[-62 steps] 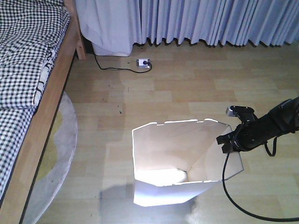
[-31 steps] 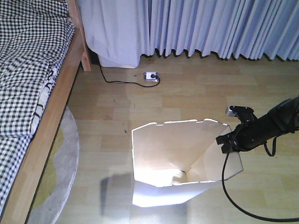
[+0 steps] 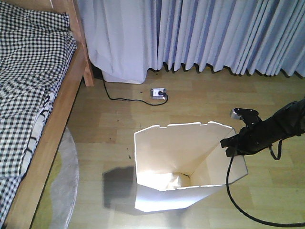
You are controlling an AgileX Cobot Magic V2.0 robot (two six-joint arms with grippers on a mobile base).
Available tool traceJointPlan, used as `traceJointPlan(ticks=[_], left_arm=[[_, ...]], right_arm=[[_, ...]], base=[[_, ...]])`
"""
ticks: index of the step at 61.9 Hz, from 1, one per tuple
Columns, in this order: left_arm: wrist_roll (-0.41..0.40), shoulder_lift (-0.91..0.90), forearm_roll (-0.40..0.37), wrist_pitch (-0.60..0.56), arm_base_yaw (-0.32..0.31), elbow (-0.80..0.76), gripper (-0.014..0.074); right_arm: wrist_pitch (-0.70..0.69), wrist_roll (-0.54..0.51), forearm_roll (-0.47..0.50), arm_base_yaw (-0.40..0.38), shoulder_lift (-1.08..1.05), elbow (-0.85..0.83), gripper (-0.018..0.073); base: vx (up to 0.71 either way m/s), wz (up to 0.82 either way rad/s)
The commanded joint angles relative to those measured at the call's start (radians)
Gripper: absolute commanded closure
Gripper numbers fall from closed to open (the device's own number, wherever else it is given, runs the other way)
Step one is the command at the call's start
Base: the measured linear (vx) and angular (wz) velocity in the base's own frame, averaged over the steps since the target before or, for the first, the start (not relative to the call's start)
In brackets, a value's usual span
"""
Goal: Move trash bin to bedside with robot
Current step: 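Carry the bin with the right gripper as the base drives beside the bed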
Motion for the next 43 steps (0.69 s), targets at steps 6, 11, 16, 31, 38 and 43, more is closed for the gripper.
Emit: traceJointPlan(ticks=[6,11,16,31,38,43], left_arm=[[-0.008,-0.010,-0.004,-0.069,-0.003,0.029,0.0602],[-0.008,-0.010,-0.004,-0.069,-0.003,0.029,0.0602],[-0.008,-0.010,-0.004,-0.069,-0.003,0.029,0.0602],[-0.008,-0.010,-0.004,-0.069,-0.003,0.029,0.0602],[-0.008,-0.010,-0.004,-0.069,-0.003,0.029,0.0602],[-0.008,-0.010,-0.004,-0.069,-0.003,0.029,0.0602]], right_arm=[[0.126,0.009,0.077,-0.002,-0.077,-0.018,0.0565],[0.126,0.009,0.077,-0.002,-0.077,-0.018,0.0565],[0.126,0.009,0.077,-0.002,-0.077,-0.018,0.0565],[0.126,0.009,0.077,-0.002,-0.077,-0.018,0.0565],[0.126,0.009,0.077,-0.002,-0.077,-0.018,0.0565],[0.126,0.009,0.077,-0.002,-0.077,-0.018,0.0565]], base=[[0.33,-0.01],[0.32,-0.01],[0.31,-0.01],[0.28,0.00],[0.26,0.02],[0.25,0.04]])
